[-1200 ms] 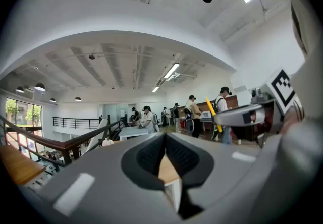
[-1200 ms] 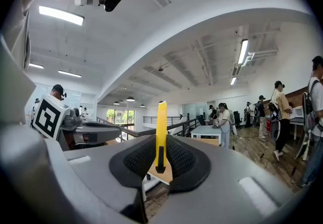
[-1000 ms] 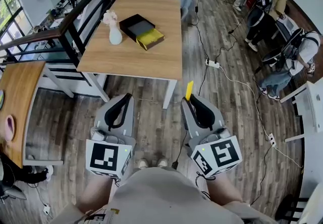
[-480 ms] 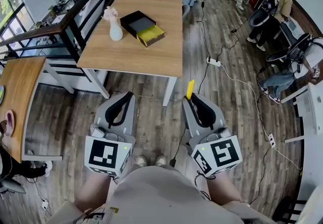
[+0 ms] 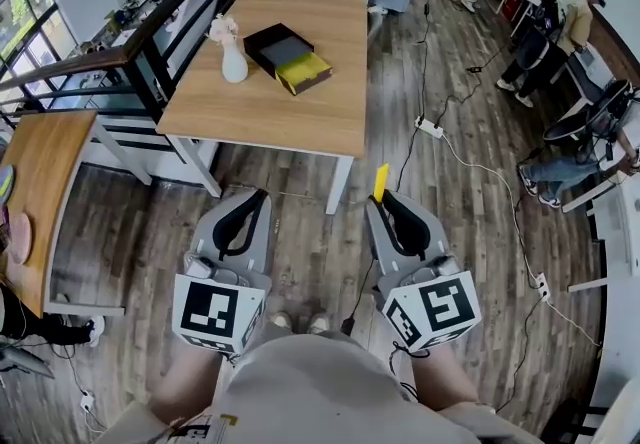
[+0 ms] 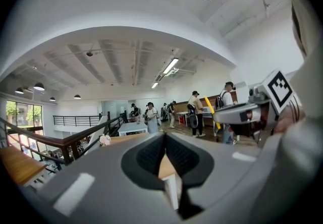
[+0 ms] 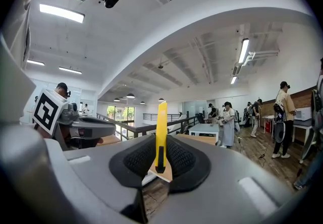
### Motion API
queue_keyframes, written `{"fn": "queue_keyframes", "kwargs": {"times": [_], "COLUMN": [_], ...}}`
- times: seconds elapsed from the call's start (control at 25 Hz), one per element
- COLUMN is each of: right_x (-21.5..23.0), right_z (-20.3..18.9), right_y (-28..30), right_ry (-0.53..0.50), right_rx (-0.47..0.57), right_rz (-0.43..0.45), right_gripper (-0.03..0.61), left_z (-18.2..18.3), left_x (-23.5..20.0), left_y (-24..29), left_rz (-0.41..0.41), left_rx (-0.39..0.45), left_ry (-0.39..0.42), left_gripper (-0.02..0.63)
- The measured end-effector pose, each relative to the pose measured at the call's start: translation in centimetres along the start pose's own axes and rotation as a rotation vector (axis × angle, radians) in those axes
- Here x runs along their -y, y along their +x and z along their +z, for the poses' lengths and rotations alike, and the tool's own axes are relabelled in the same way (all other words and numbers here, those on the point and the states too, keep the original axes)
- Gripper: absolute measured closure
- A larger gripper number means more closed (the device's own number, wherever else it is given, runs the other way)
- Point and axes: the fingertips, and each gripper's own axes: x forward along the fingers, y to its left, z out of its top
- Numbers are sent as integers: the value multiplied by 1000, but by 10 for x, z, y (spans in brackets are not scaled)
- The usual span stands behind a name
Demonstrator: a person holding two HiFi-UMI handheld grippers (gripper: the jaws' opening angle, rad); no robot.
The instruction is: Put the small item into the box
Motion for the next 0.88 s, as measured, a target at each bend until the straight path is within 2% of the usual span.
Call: {"fn": "queue_keyframes", "kwargs": {"times": [0.72, 0.88], "right_x": [20, 28], "right_z": [-9, -15], "right_y": [-8, -4], "right_ry": [-3, -9], "right_rx": [18, 10], "right_rz": [60, 48], "right_gripper": [515, 515], "left_z": [-2, -5], "left_x": [26, 29], "left_y": [14, 19], "left_rz": [30, 32], "left_rx": [11, 16], "left_ry": [-3, 3], "left_gripper": [611, 611]}}
